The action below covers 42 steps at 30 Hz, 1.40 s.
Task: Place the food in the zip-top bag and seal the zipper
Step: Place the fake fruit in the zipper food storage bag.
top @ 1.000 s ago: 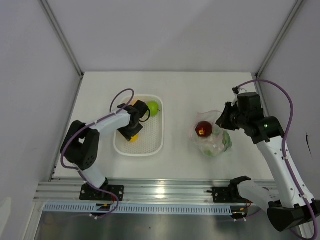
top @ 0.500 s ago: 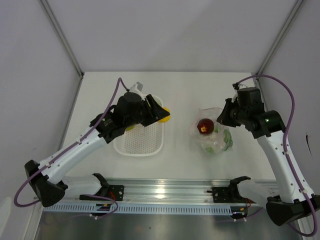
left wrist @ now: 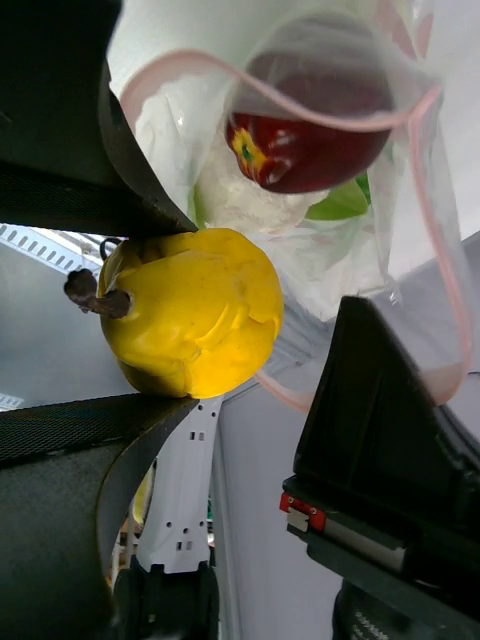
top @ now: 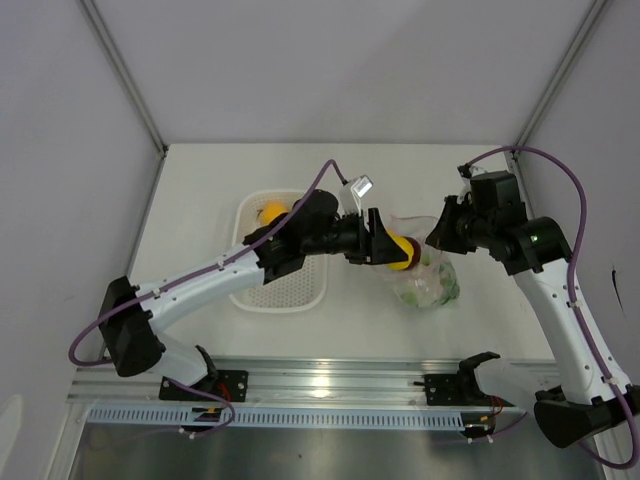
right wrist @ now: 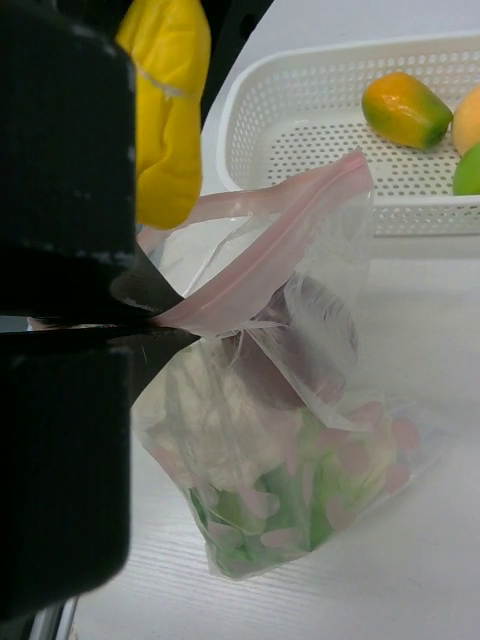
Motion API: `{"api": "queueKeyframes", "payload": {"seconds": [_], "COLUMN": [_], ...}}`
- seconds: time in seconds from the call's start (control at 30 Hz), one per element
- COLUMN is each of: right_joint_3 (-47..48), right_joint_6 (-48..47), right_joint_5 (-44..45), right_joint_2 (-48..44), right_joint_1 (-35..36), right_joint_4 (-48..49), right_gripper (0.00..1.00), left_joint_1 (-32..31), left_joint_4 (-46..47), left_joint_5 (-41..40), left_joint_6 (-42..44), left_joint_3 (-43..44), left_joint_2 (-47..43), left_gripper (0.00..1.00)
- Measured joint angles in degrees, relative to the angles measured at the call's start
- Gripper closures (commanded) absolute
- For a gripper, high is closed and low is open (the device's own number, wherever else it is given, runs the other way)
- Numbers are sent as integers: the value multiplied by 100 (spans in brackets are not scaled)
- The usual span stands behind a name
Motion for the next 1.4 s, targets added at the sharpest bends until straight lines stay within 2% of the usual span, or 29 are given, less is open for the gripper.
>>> {"api": "queueKeyframes", "payload": {"seconds": [0.23,0.5,0.7,0.8,0.83,0.93,1.0,1.07,1.27,1.4], "right_joint_3": [20,149,289,319,337,358,361,363,363,332], "right_joint_6": [164,363,555,595,597,599,599,595,573,542], "right_joint_5": [-129,-184,-286,-295,-293,-271,-267,-264,-195,-107], "right_joint_2": [-13,-13,-20,22,31,37,42,50,50,28], "right_joint_1": [48,66,175,175,175,175,175,173,168,142], "right_joint_4": [9,33,68,70,72,79,76,74,-22,-22], "right_gripper": [100,100,100,100,100,100,100,100,100,100], "left_joint_1": [-319,-431,-446,-450,-448,-448,-455,-461,-463,-463], "left_joint_4": [46,-476,-728,-680,-660,-525,-446,-387,-490,-636], "left_joint_5": [-201,-782,-949,-844,-750,-422,-173,-22,-219,-533], "left_joint_6": [511,839,837,844,850,907,986,1106,1502,1788], "left_joint_3": [170,918,968,968,968,944,903,833,579,459], "left_joint_2": [94,938,1239,1239,1239,1239,1239,1237,975,468], "left_gripper": [99,89,87,75,66,48,42,31,4,2]}}
